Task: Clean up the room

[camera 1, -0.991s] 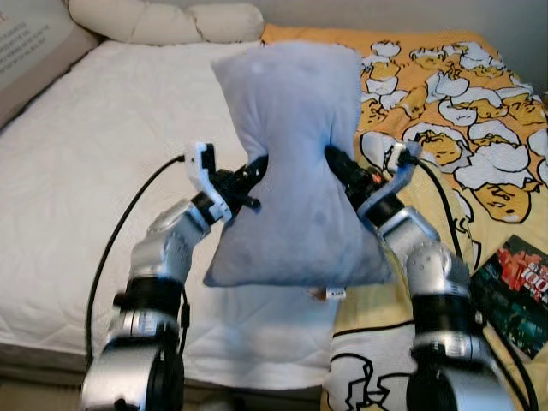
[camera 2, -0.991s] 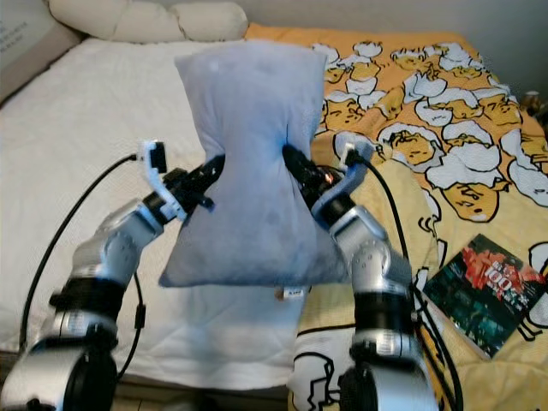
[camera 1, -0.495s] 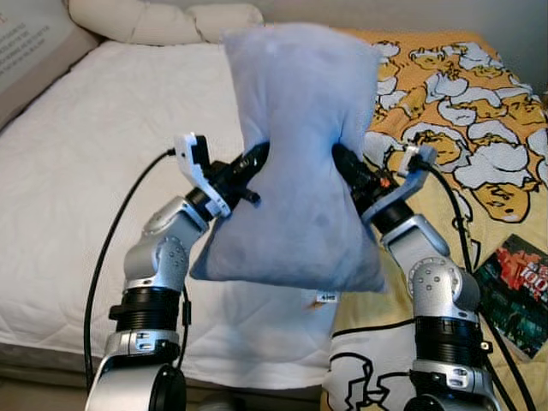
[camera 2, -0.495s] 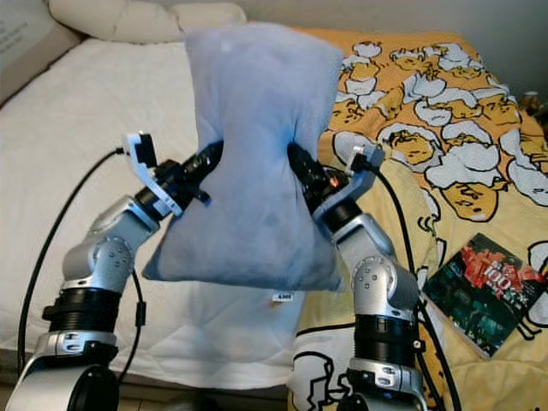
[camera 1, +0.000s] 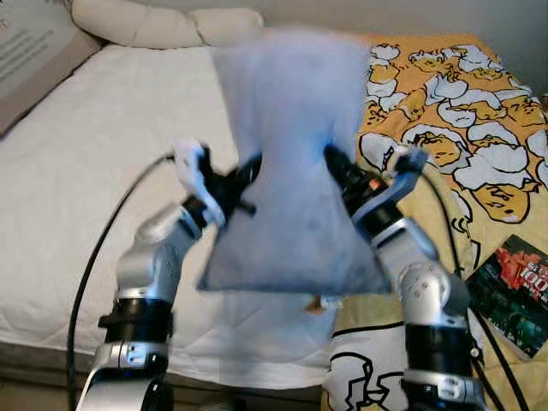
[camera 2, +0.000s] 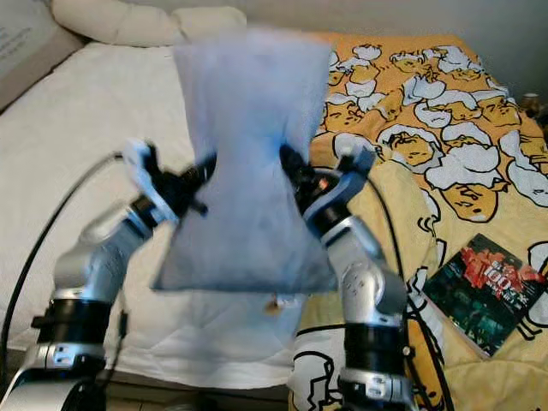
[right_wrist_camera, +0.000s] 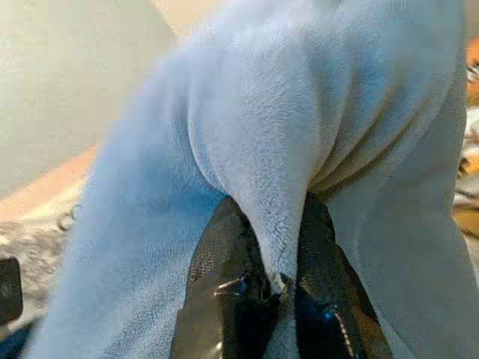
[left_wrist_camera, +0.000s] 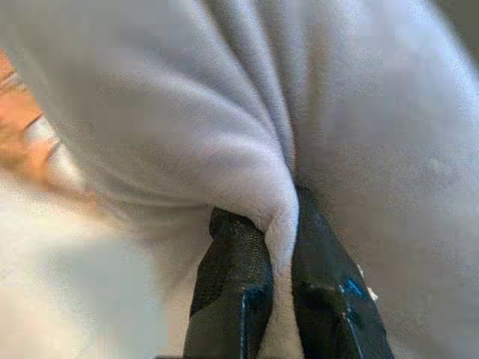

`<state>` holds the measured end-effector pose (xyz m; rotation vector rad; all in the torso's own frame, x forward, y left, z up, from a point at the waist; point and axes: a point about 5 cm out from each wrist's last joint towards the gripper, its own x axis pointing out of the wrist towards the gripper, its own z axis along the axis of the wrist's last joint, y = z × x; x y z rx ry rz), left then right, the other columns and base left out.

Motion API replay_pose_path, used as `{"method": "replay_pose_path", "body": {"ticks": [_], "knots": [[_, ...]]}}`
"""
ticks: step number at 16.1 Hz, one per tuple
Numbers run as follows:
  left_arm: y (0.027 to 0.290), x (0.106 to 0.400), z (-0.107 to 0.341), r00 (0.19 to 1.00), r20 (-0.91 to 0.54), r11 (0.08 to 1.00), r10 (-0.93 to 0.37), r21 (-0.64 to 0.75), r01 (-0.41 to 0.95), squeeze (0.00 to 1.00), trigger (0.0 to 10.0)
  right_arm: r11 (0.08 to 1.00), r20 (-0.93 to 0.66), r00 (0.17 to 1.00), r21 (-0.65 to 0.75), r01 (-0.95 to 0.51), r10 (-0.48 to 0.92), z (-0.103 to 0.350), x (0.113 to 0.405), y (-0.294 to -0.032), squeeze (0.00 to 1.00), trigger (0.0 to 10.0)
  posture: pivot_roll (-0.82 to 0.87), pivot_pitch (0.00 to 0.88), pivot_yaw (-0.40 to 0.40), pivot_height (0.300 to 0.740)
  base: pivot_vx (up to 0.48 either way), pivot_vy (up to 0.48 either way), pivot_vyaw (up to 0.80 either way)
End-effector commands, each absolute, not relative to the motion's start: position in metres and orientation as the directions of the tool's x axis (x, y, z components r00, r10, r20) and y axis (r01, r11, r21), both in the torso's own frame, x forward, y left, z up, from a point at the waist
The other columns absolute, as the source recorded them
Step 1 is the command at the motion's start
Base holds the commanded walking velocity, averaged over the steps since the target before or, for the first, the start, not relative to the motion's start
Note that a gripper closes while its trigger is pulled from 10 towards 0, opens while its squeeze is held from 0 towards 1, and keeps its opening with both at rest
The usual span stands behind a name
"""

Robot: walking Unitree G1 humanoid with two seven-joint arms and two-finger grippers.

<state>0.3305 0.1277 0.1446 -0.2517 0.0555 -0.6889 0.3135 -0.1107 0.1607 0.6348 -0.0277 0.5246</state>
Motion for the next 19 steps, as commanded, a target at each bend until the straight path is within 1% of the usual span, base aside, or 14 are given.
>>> {"method": "replay_pose_path", "body": {"ticks": [1, 2, 3, 4, 5, 6, 8, 9, 10, 11, 15, 19], "knots": [[0.118, 0.329, 0.143, 0.764, 0.005, 0.752, -0.645, -0.171, 0.636, 0.00, 0.0, 0.696, 0.184, 0.871, 0.536, -0.477, 0.456, 0.163, 0.313, -0.106, 0.00, 0.0, -0.04, 0.000, 0.047, 0.740, 0.000, 0.000, 0.00], [0.119, 0.326, 0.138, 0.781, -0.021, 0.779, -0.624, -0.085, 0.621, 0.00, 1.3, 0.742, 0.125, 0.895, 0.517, -0.427, 0.428, 0.150, 0.312, -0.115, 0.00, 0.0, -0.04, 0.000, 0.029, 0.740, 0.000, 0.000, 0.00], [0.122, 0.327, 0.135, 0.813, -0.034, 0.814, -0.581, -0.033, 0.580, 0.00, 8.0, 0.795, 0.052, 0.915, 0.476, -0.375, 0.400, 0.137, 0.311, -0.122, 0.00, 4.8, -0.03, 0.000, 0.017, 0.740, 0.000, 0.000, 0.00], [0.125, 0.330, 0.133, 0.841, -0.040, 0.842, -0.539, -0.008, 0.539, 0.00, 10.0, 0.831, 0.003, 0.929, 0.444, -0.334, 0.371, 0.128, 0.310, -0.126, 0.00, 9.0, -0.03, 0.000, 0.014, 0.740, 0.000, 0.000, 0.00], [0.129, 0.333, 0.129, 0.862, -0.084, 0.865, -0.501, -0.015, 0.501, 0.00, 10.0, 0.851, -0.033, 0.937, 0.431, -0.300, 0.347, 0.122, 0.309, -0.129, 0.00, 10.0, -0.03, 0.000, 0.014, 0.740, 0.000, 0.000, 0.00], [0.130, 0.334, 0.128, 0.867, -0.086, 0.871, -0.491, -0.015, 0.491, 0.00, 10.0, 0.865, -0.045, 0.941, 0.412, -0.287, 0.334, 0.120, 0.308, -0.130, 0.00, 10.0, -0.03, 0.000, 0.014, 0.740, 0.000, 0.000, 0.00], [0.132, 0.336, 0.130, 0.876, -0.076, 0.878, -0.476, 0.025, 0.479, 0.00, 10.0, 0.865, -0.070, 0.950, 0.436, -0.246, 0.306, 0.115, 0.307, -0.130, 0.00, 10.0, -0.04, 0.000, 0.022, 0.740, 0.000, 0.000, 0.00], [0.131, 0.336, 0.128, 0.874, -0.084, 0.875, -0.478, 0.045, 0.482, 0.00, 10.0, 0.880, -0.081, 0.952, 0.411, -0.237, 0.294, 0.113, 0.307, -0.130, 0.00, 10.0, -0.04, 0.000, 0.024, 0.740, 0.000, 0.000, 0.00], [0.130, 0.336, 0.126, 0.875, -0.091, 0.875, -0.476, 0.051, 0.482, 0.00, 10.0, 0.880, -0.093, 0.954, 0.419, -0.223, 0.286, 0.111, 0.308, -0.130, 0.00, 10.0, -0.04, 0.000, 0.025, 0.740, 0.000, 0.000, 0.00], [0.130, 0.338, 0.125, 0.879, -0.099, 0.879, -0.466, 0.061, 0.473, 0.00, 10.0, 0.879, -0.106, 0.954, 0.427, -0.211, 0.280, 0.109, 0.309, -0.130, 0.00, 10.0, -0.04, 0.000, 0.030, 0.740, 0.000, 0.304, 0.00], [0.132, 0.340, 0.125, 0.883, -0.101, 0.882, -0.457, 0.071, 0.465, 0.00, 10.0, 0.882, -0.102, 0.951, 0.414, -0.225, 0.291, 0.111, 0.312, -0.125, 0.00, 10.0, -0.03, 0.000, 0.027, 0.740, 0.000, 0.394, -0.54], [0.133, 0.342, 0.125, 0.889, -0.103, 0.887, -0.447, 0.080, 0.455, 0.00, 10.0, 0.882, -0.102, 0.947, 0.406, -0.238, 0.303, 0.111, 0.314, -0.123, 0.00, 10.0, -0.03, 0.000, 0.016, 0.740, 0.000, 0.397, 0.00]]}}
